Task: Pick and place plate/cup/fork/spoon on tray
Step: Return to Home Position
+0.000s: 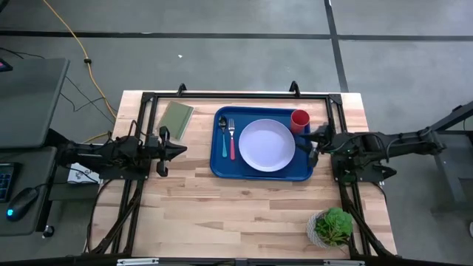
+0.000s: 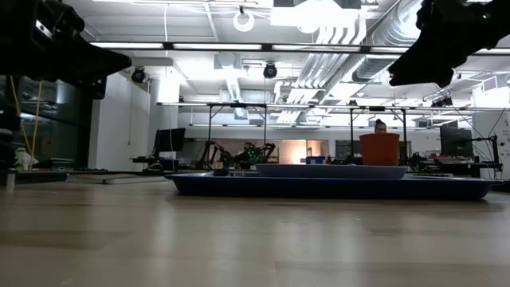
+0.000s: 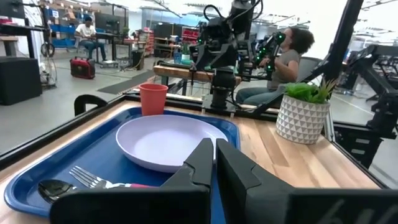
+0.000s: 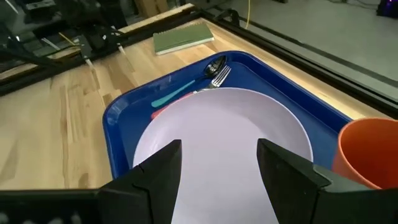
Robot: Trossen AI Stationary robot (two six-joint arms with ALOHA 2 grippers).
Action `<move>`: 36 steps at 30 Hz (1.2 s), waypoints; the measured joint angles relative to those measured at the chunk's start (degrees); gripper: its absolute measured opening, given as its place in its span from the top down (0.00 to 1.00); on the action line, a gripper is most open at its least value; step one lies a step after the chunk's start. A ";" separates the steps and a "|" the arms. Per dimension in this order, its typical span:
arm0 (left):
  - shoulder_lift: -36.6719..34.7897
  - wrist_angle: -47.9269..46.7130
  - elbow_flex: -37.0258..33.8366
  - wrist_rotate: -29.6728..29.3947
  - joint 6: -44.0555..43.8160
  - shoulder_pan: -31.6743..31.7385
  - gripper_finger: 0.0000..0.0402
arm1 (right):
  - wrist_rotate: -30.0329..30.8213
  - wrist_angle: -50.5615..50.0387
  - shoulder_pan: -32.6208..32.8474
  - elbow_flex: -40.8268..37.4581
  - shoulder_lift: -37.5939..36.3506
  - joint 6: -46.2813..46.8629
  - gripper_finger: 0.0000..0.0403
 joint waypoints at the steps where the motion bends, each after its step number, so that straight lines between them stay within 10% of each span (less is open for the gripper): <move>1: 0.00 0.00 0.00 -0.02 -0.11 0.00 1.00 | 0.24 0.26 0.33 -0.77 -0.91 -0.17 0.50; 8: 0.00 0.00 0.00 -0.17 -0.07 0.00 1.00 | -1.92 13.50 3.39 -10.04 -7.04 -4.83 0.55; 16: 0.00 0.00 0.00 -0.15 -0.04 0.00 1.00 | -6.10 12.92 3.68 -13.71 -14.47 -7.37 0.96; 25: 0.00 0.00 0.00 -0.15 -0.01 0.00 1.00 | -12.09 15.74 3.68 -13.74 -18.53 -10.56 0.99; 32: -0.02 0.00 0.02 -0.15 -0.09 0.00 1.00 | -21.54 40.59 3.47 -25.46 -18.44 -16.51 1.00; 36: -0.02 0.00 0.04 -0.13 -0.09 0.00 1.00 | -21.78 34.56 1.92 -23.29 -18.88 -15.86 1.00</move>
